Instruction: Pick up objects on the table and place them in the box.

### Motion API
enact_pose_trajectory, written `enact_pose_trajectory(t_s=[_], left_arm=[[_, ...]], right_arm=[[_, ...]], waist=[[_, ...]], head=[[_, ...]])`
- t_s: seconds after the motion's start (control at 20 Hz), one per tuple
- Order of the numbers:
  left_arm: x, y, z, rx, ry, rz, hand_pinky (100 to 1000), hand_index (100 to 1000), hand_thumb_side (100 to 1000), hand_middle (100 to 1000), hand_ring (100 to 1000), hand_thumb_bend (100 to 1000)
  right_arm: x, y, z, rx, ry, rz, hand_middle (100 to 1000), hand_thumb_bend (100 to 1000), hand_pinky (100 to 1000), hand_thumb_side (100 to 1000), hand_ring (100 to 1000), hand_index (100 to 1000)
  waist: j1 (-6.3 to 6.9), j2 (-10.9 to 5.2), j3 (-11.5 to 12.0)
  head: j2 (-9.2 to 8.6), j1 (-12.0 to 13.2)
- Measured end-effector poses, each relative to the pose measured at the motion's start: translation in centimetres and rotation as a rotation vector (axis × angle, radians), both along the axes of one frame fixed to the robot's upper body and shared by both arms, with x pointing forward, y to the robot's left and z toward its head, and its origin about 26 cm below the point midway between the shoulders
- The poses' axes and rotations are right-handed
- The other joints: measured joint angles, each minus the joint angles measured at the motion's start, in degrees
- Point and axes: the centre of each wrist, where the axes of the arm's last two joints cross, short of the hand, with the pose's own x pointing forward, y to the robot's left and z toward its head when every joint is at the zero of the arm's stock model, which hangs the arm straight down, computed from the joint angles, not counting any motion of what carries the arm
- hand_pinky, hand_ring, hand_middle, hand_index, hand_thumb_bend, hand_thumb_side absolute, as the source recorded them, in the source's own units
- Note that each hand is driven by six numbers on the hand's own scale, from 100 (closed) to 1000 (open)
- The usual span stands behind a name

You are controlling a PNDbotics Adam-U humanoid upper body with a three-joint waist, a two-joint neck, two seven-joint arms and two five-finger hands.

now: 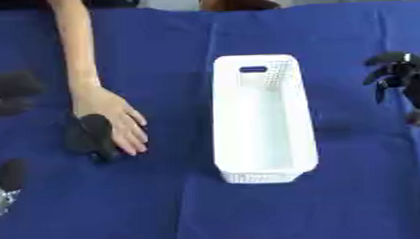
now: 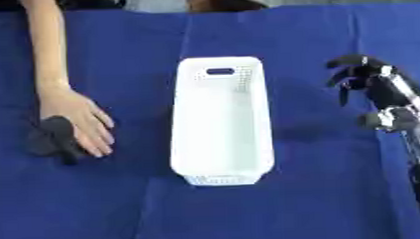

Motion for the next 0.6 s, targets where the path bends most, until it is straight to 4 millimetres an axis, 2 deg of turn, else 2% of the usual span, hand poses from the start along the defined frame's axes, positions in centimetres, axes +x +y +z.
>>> enact_pose_trajectory(t_s=[0.6], left_arm=[[-0.01,-0.55,-0.66,0.035,-0.002,0.031,868,914,528,943,858,100]], right_arm=[[0.0,0.0,0.0,-0.001,0.001,0.001,748,1000,346,541,628,811]], waist=[[0.31,0.0,-0.3]], head=[[0.0,0.0]])
